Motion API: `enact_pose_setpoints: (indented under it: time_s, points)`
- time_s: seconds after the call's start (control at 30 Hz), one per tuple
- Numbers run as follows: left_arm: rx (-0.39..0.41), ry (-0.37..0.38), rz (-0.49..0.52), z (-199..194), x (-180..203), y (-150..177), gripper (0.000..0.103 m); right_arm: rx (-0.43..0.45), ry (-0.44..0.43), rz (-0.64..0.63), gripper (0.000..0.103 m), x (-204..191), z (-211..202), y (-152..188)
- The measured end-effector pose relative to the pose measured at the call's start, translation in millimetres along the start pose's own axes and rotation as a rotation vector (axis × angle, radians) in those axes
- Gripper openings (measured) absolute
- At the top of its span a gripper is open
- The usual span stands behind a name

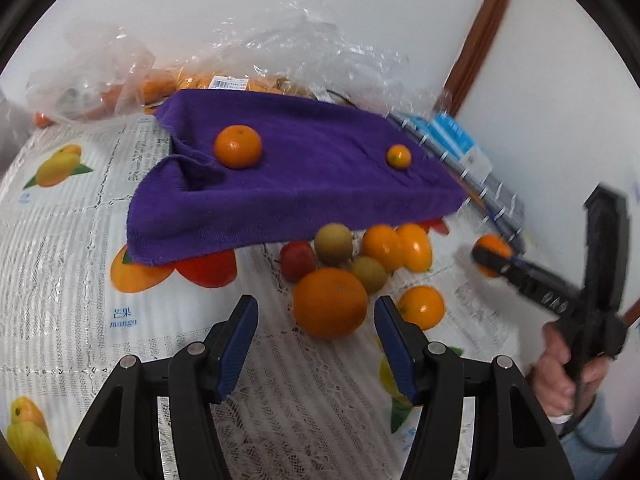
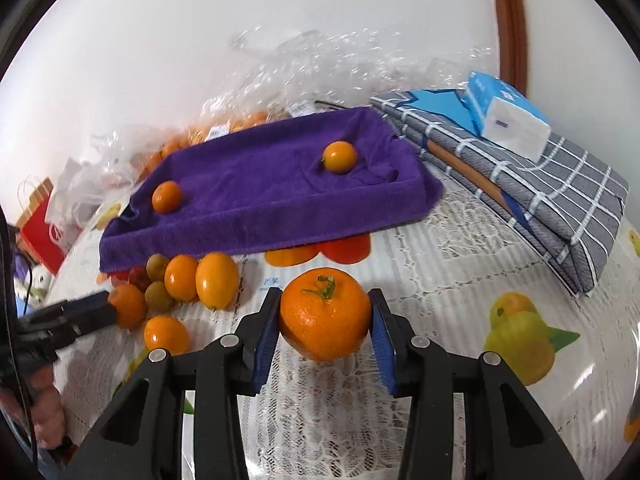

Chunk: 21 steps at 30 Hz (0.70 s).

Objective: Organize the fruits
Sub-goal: 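Grasp the stemmed tangerine with the right tool while the left tool grasps a large orange, then lift both held fruits and carry them over the purple towel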

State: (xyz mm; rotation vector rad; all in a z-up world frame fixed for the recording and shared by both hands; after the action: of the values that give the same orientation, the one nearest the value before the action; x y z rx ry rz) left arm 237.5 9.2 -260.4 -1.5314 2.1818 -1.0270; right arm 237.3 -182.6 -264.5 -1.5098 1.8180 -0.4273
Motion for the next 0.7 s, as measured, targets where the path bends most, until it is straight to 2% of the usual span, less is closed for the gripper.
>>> enact_pose_setpoints:
  time_s: [0.13, 0.2, 0.23, 0.27, 0.53, 0.7]
  points:
    - [-0.031, -0.036, 0.039, 6, 6, 1, 0.058, 0.007, -0.022, 0.021, 0.042, 1, -2, -2]
    - [-0.03, -0.045, 0.036, 5, 5, 1, 0.05, 0.012, -0.019, 0.008, 0.042, -1, -3, -2]
    - [-0.019, -0.006, 0.028, 4, 7, 1, 0.038, 0.014, -0.019, -0.002, 0.042, -3, -4, -1]
    - [-0.011, 0.016, 0.022, 4, 8, 0, 0.037, 0.014, -0.018, -0.012, 0.042, -5, -4, -1]
    - [0.067, 0.054, -0.036, -10, 0, -5, 0.037, 0.026, -0.016, 0.001, 0.042, 0, -8, -1]
    - [0.115, 0.039, -0.062, -20, -8, -10, 0.037, 0.026, -0.023, -0.001, 0.042, -1, -8, -1]
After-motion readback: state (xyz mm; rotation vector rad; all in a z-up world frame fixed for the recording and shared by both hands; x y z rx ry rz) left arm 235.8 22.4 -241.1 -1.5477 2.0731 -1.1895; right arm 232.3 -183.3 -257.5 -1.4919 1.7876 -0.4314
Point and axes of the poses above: each gripper's, at about its wrist camera, not at the fingertips, and z roughly the way its jaws point, x to its right, y to its underside, the point moved 10 cm from there along z, roughly the way its jaws point, and after that the axes turned 9 degrees about z, right-handed, at the moved point
